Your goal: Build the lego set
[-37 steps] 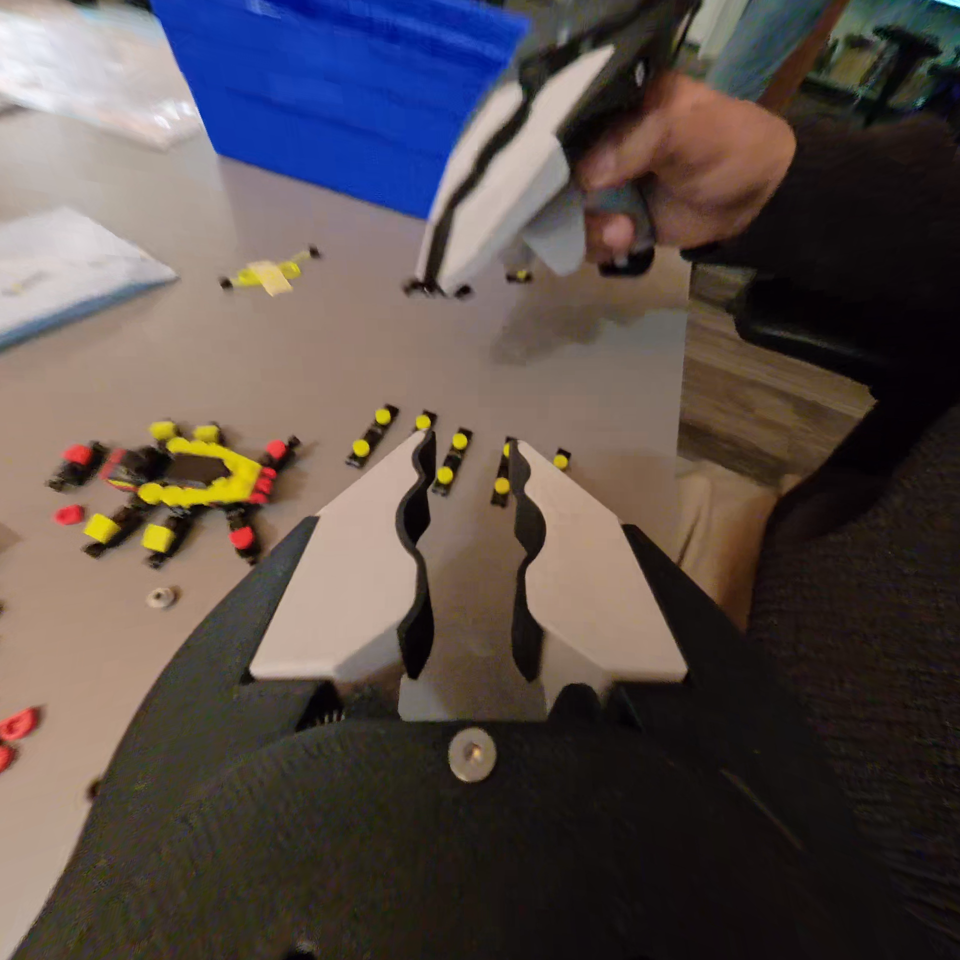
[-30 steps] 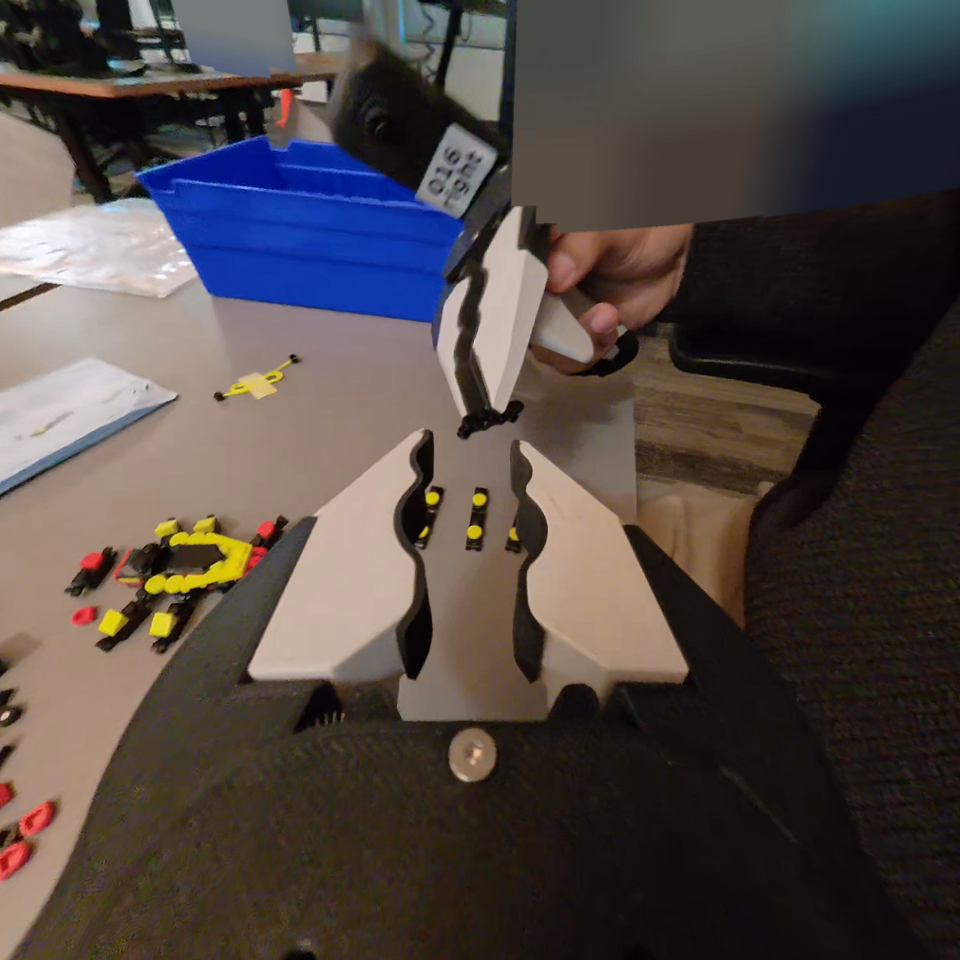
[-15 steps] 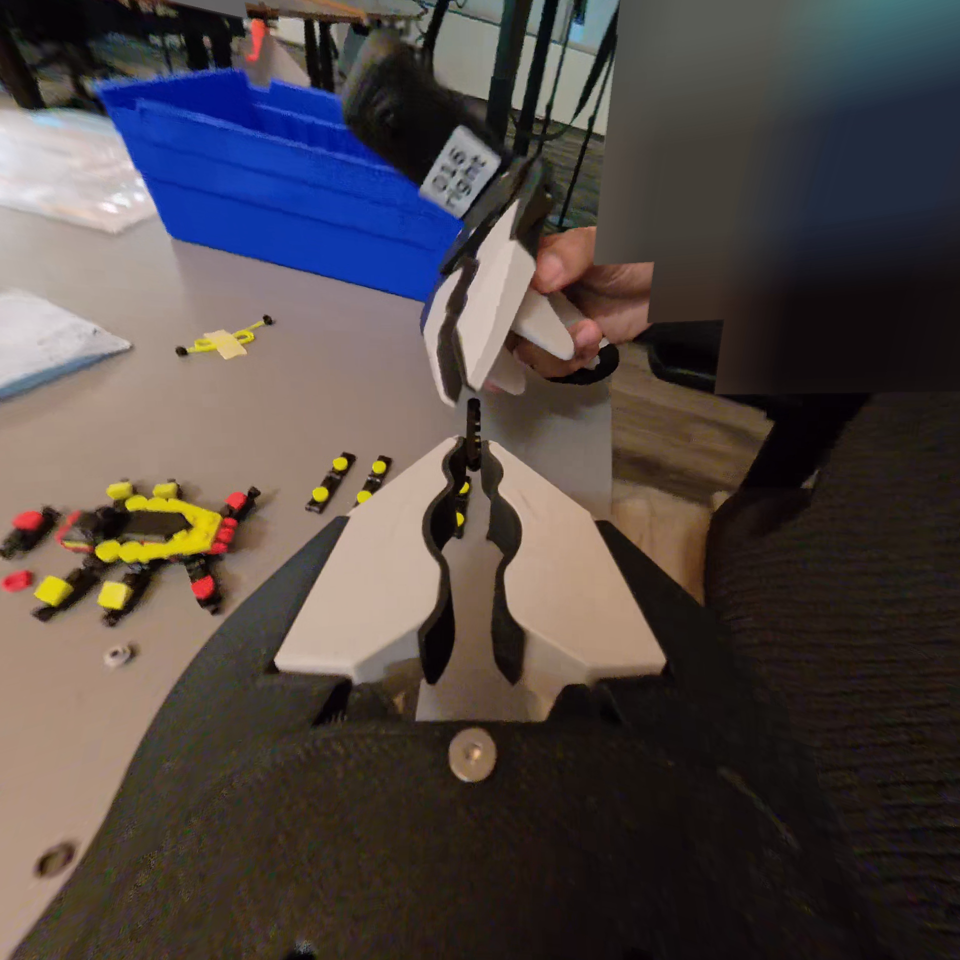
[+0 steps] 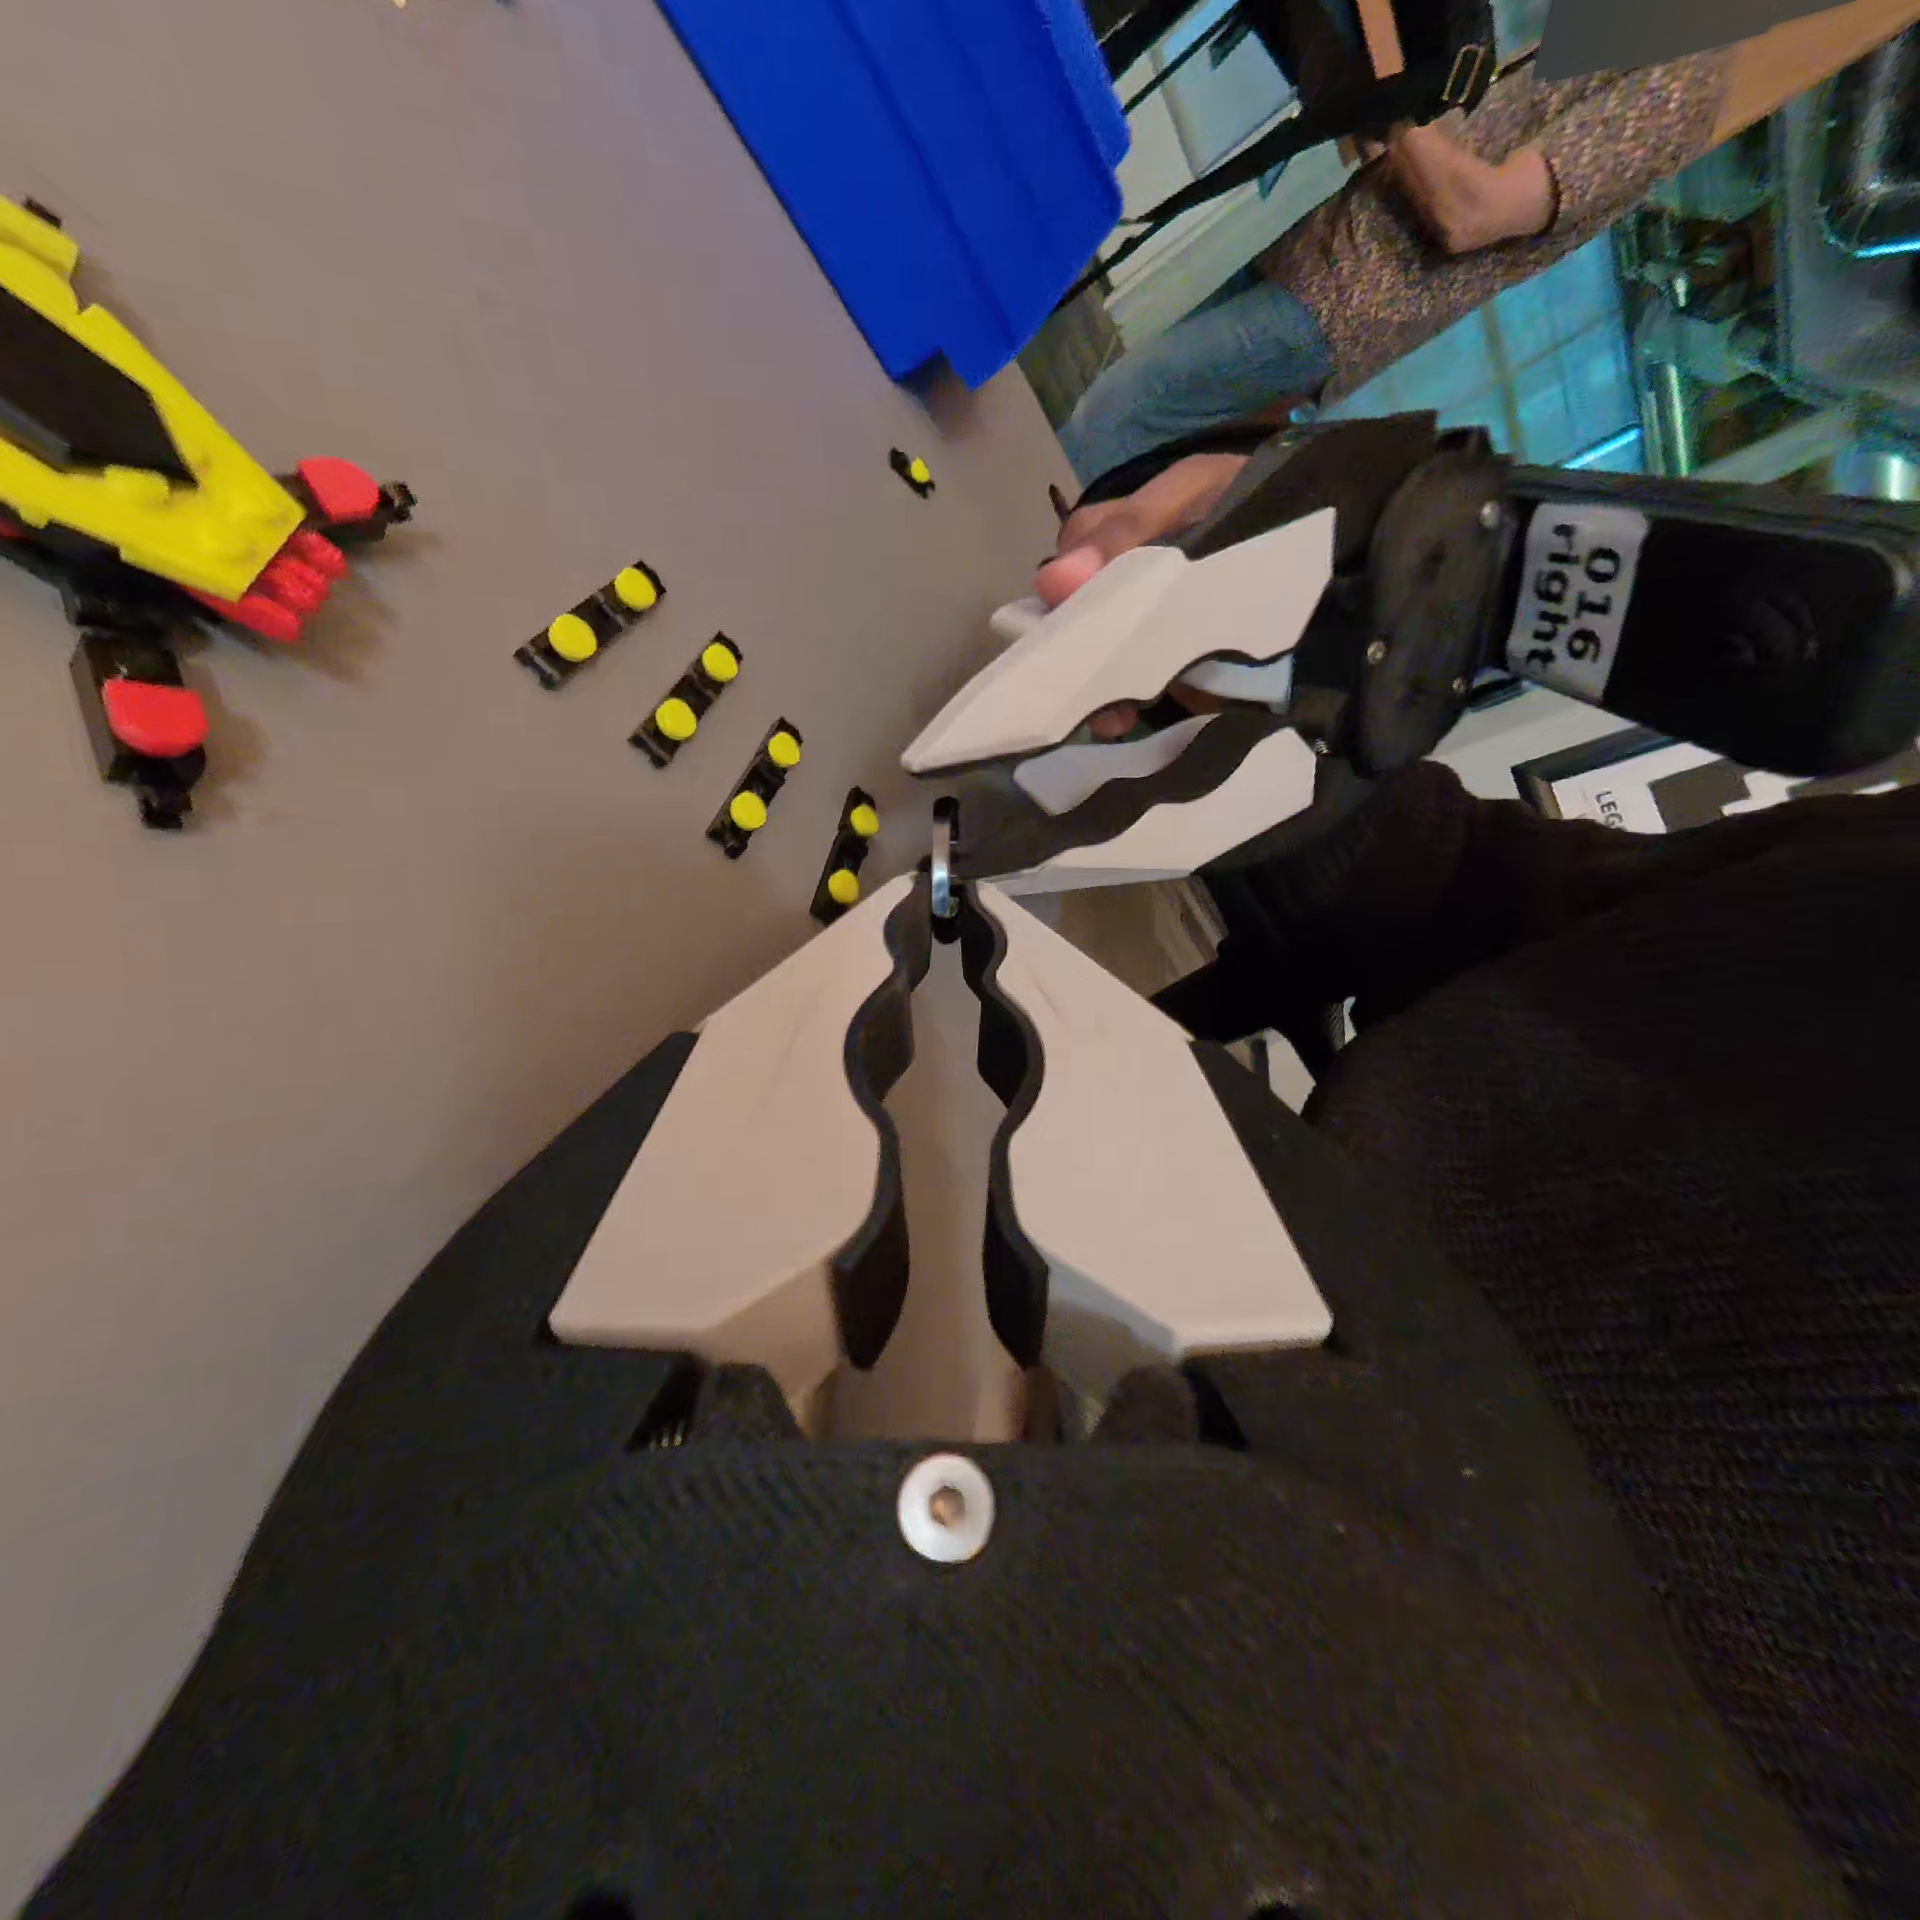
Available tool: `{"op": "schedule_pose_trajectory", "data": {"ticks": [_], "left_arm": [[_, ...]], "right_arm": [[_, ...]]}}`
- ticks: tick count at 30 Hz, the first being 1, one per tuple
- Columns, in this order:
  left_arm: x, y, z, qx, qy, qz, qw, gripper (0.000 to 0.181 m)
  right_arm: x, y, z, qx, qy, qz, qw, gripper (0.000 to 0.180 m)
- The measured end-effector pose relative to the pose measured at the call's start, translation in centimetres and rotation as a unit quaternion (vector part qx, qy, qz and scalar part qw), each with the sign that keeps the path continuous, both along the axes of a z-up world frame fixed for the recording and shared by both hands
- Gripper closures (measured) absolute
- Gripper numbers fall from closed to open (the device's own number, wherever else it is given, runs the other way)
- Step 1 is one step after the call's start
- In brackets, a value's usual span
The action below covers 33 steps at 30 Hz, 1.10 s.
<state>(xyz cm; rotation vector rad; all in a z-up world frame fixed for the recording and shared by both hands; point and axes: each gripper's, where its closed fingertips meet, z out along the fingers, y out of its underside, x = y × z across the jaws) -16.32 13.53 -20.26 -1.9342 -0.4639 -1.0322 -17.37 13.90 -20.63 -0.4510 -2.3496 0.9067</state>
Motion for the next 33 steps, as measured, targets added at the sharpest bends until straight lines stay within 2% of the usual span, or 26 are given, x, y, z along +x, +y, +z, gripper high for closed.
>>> {"op": "schedule_pose_trajectory", "data": {"ticks": [3, 8, 10, 13, 16, 21, 27, 33], "left_arm": [[0.3, -0.2, -0.4, -0.011, -0.005, -0.010, 1.000, 0.179], [0.1, -0.3, -0.5, -0.011, 0.015, -0.010, 1.000, 0.175], [-0.4, -0.2, -0.6, -0.009, 0.056, -0.003, 0.998, 0.156], [-0.7, -0.2, -0.5, 0.009, 0.166, -0.011, 0.986, 0.149], [-0.5, -0.2, -1.2, 0.012, 0.285, -0.032, 0.958, 0.150], [0.4, -0.2, -1.8, 0.024, 0.393, -0.063, 0.917, 0.162], [1.3, -0.3, -2.0, 0.039, 0.444, -0.091, 0.891, 0.171], [1.6, -0.5, -2.4, 0.036, 0.446, -0.104, 0.888, 0.171]], "right_arm": [[0.0, -0.4, -0.3, 0.023, 0.011, 0.012, 1.000, 0.172], [0.1, -0.5, -0.7, 0.052, 0.012, 0.010, 0.998, 0.173], [0.0, -0.1, -0.9, 0.050, -0.003, -0.003, 0.999, 0.174], [0.4, 0.2, -1.5, 0.019, -0.060, -0.018, 0.998, 0.173], [0.7, -0.1, -1.6, -0.016, -0.100, -0.024, 0.995, 0.174], [1.7, -0.9, -1.4, -0.068, -0.160, -0.016, 0.985, 0.174], [2.3, -1.0, -1.8, -0.081, -0.197, -0.017, 0.977, 0.174], [2.5, -1.1, -2.4, -0.066, -0.204, -0.016, 0.977, 0.174]]}}
